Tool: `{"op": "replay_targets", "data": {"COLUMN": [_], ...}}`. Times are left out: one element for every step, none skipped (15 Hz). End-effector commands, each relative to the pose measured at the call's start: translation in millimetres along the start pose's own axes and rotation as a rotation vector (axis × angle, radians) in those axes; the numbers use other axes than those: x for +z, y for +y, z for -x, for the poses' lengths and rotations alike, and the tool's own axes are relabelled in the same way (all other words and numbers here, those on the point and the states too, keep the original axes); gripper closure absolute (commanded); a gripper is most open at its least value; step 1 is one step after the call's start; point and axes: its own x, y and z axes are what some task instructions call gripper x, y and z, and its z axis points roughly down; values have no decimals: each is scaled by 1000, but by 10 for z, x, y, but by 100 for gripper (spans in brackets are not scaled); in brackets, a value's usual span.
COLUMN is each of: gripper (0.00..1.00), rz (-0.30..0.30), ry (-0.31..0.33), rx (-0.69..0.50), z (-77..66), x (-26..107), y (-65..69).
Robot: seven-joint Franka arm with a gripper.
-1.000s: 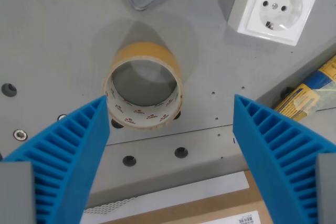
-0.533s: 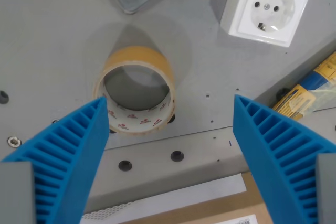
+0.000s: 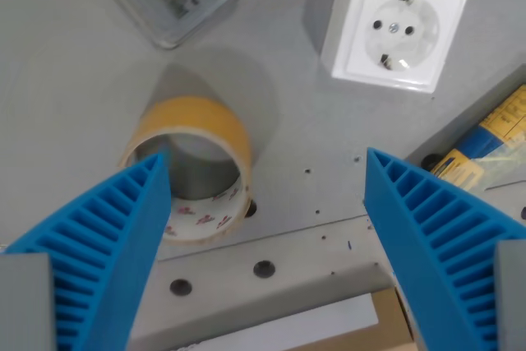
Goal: Move above the white socket
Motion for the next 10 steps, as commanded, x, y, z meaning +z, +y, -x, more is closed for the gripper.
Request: {"op": "replay_targets", "data": {"gripper": [0, 0, 0, 0, 0, 0, 0, 0, 0, 0], "rz": [5, 6, 6, 6, 7, 7, 8, 8, 10, 11], "ry": [100, 100, 101, 101, 101, 100, 97, 95, 93, 90], "rx": [81, 90, 98, 107, 116, 126, 134, 142, 149, 156], "z": [15, 8, 0, -10, -21, -33, -47, -63, -80, -97], "x": [124, 150, 177, 205, 233, 263, 293, 324, 355, 387], "y": [133, 159, 186, 213, 241, 269, 298, 327, 356, 386]}}
